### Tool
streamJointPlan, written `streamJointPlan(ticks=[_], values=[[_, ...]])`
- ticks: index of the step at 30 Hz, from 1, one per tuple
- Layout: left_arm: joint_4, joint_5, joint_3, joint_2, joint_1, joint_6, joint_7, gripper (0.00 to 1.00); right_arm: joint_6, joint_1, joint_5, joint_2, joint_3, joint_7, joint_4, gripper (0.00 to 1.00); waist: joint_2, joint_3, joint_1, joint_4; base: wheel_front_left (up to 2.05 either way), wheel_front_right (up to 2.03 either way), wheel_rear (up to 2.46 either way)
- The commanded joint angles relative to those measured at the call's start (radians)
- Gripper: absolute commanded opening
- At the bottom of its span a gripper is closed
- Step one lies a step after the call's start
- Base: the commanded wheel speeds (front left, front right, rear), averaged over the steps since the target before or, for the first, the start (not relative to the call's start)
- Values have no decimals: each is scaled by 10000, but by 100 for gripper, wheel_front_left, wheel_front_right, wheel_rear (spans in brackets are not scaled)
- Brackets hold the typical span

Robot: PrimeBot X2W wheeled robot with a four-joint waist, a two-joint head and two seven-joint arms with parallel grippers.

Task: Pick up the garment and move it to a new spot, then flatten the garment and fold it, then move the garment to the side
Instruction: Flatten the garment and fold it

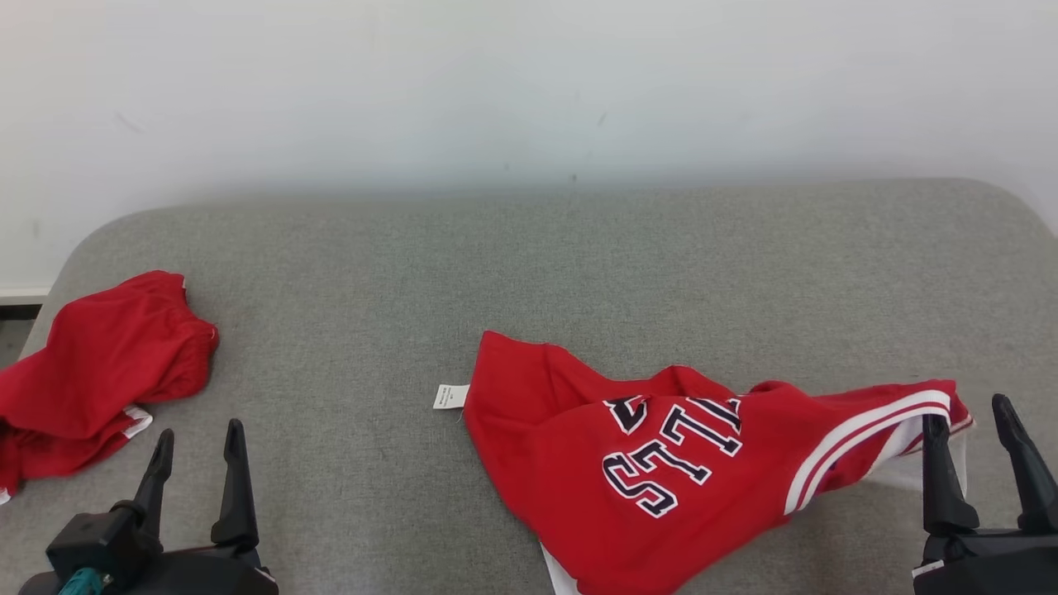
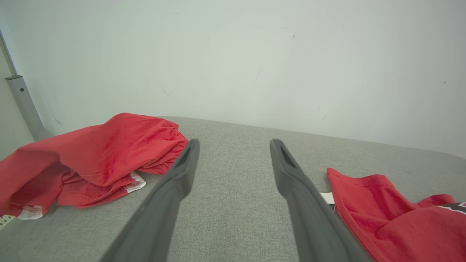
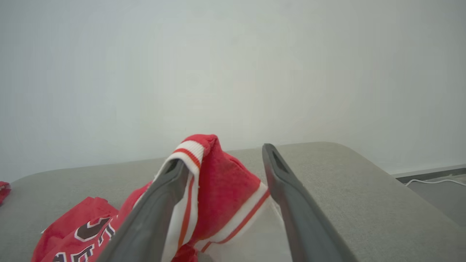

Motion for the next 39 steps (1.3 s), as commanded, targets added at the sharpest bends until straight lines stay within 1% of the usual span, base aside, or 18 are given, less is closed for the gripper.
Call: streamJointPlan(ticks=[1,5,10,13,17,22,24,27,31,32,35,39], values=[[-46,-107,47,94,136,42,-15,100,-3,101,-102,-29,-67,73,-97,100,0,-62,1,-41,0,0,0],[-152,-164,110,156,219,92,-19,100,-3,260,-202,-26,-170,394,-554,100,0,-136,1,-76,0,0,0],[-241,-205,168,211,354,186,-5,100,-3,104,-272,-26,-267,712,-191,100,0,-161,1,-150,0,0,0],[-310,-199,123,223,370,229,41,100,-3,33,-280,-34,-340,1410,60,100,0,-200,1,-157,0,0,0],[-367,-211,90,256,416,255,78,100,-3,86,-653,-28,-365,2506,312,100,0,-209,1,-184,0,0,0],[-383,-207,6,198,421,263,101,100,-3,451,-883,-162,-92,3619,741,100,0,-209,1,-211,0,0,0],[-372,-218,-46,161,372,228,88,100,-3,587,-851,-225,29,3901,829,100,0,-196,1,-196,0,0,0],[-328,-236,-50,162,339,208,25,100,-3,764,-720,-261,60,3908,634,100,0,-193,1,-205,0,0,0],[-300,-288,-38,181,406,240,0,100,-3,922,-549,-171,-157,3869,224,100,0,-205,1,-249,0,0,0],[-299,-301,-30,211,416,248,-8,100,-3,884,-460,-118,-222,3519,-182,100,0,-209,1,-260,0,0,0],[-335,-328,6,255,404,284,-17,100,-3,776,-297,-64,-35,2911,-807,100,0,-215,1,-293,0,0,0],[-378,-355,32,303,391,320,-12,100,-3,528,-244,-56,389,2101,-1333,100,0,-238,1,-306,0,0,0]])
